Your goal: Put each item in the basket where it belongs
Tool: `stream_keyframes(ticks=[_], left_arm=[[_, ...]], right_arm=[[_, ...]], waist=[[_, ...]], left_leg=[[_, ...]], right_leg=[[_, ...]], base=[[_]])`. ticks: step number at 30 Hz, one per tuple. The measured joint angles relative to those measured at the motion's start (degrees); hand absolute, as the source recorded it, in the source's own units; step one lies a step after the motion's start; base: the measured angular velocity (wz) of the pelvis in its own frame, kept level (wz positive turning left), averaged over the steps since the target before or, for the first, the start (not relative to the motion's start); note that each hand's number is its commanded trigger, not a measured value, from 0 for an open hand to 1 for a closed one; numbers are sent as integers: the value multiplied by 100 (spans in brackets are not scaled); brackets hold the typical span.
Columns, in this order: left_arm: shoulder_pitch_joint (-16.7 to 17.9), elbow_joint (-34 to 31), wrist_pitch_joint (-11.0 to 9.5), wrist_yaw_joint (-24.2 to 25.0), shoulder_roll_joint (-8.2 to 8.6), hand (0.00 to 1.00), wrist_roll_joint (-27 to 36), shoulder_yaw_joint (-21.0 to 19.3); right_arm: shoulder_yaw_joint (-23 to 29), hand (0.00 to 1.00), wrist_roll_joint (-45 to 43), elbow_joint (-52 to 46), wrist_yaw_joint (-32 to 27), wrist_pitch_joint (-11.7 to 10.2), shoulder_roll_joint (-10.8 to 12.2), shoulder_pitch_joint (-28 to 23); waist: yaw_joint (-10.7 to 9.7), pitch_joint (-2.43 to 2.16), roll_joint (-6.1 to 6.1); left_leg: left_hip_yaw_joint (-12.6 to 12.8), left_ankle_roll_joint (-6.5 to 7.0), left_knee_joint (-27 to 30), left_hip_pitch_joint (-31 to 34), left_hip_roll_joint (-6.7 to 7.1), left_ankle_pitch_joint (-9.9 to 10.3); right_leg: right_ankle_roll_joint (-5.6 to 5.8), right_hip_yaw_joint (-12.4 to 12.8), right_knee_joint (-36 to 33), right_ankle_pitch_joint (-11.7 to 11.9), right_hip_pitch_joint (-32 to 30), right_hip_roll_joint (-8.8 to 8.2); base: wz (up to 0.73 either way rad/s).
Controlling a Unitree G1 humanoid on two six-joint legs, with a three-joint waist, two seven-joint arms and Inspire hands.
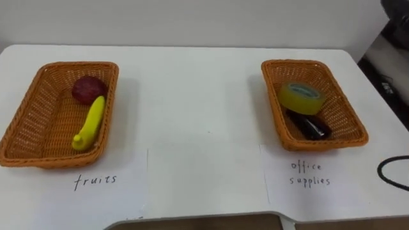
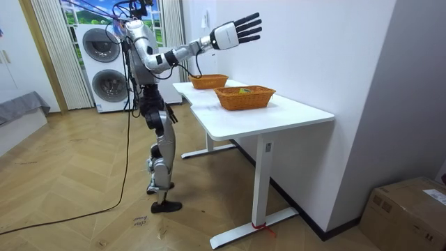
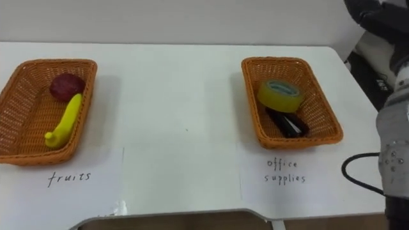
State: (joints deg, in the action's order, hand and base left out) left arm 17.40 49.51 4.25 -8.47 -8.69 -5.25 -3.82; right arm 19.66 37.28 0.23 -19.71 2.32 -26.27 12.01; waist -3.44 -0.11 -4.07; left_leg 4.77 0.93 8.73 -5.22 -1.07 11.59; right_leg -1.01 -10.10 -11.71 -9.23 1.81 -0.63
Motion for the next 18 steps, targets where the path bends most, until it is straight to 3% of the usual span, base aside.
stream_keyframes(ticks=[6, 10, 12, 16, 18], left_arm=[[42, -6, -76, -61, -32, 0, 11, -51], [104, -1, -194, -181, -31, 0, 16, -48], [129, 85, -238, -330, -17, 0, 78, -48], [206, 175, -237, -499, -15, 0, 125, -65], [246, 128, -241, -554, -19, 0, 123, -74]], right_arm=[[54, 0, 2, 60, -456, -59, 1, -598], [180, 0, 62, 173, -813, -102, 36, -723], [342, 0, 200, 490, -1070, -334, 55, -820], [702, 0, 600, 838, -1579, -436, 234, -1079], [1005, 0, 985, 1030, -1940, -685, 486, -1319]], waist=[[-71, 1, 18], [-104, 20, 25], [-148, 23, 7], [-145, 29, -2], [-158, 22, 13]], left_leg=[[163, -19, -15, -61, -27, 24], [260, -36, -41, -128, -33, 39], [262, -40, -38, -139, -35, 55], [272, -39, -40, -134, -32, 59], [263, -34, -39, -121, -27, 62]], right_leg=[[-3, 76, 5, 2, 13, 43], [-12, 209, 2, 6, 22, 90], [-14, 213, 10, 6, 36, 94], [-19, 284, 40, 2, 24, 104], [-19, 230, 96, 2, 56, 97]], base=[[-8], [-16], [-3], [-4], [7]])
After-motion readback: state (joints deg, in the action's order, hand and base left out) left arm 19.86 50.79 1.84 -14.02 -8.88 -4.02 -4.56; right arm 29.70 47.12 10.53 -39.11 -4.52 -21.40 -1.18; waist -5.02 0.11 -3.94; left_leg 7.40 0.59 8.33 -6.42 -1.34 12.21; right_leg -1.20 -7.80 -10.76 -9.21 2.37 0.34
